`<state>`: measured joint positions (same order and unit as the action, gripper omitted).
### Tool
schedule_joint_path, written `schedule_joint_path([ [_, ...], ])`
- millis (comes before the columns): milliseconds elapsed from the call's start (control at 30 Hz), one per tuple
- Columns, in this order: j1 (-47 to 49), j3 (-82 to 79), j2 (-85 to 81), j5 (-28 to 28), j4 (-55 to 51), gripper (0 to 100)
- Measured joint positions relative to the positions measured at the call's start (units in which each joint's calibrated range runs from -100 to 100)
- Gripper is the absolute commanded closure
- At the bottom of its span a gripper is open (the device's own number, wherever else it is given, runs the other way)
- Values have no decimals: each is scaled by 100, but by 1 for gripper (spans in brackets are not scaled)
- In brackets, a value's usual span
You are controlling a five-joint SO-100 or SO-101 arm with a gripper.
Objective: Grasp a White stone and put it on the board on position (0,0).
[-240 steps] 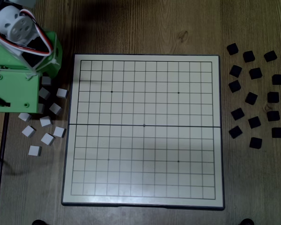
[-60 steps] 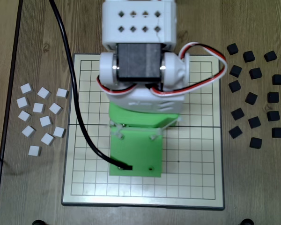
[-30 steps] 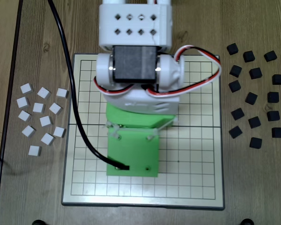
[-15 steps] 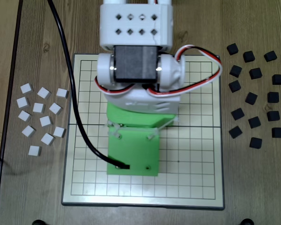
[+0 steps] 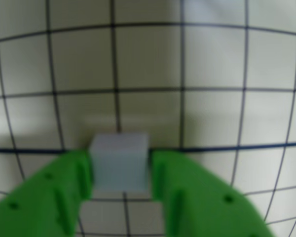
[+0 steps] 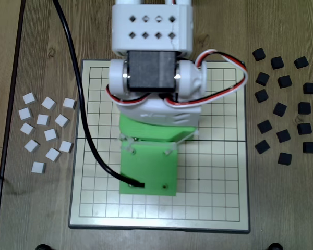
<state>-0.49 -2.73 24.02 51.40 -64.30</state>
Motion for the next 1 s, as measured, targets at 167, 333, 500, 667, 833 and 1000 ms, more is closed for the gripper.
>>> schedule_joint_path([
  [167, 22, 0, 0, -24, 0, 89],
  [333, 22, 0, 0, -49, 0, 89],
  [500, 22, 0, 0, -49, 0, 89],
  [667, 22, 0, 0, -68, 0, 90],
  [833, 22, 152, -18, -122, -349, 89],
  [1000, 22, 1144, -73, -181, -1301, 89],
])
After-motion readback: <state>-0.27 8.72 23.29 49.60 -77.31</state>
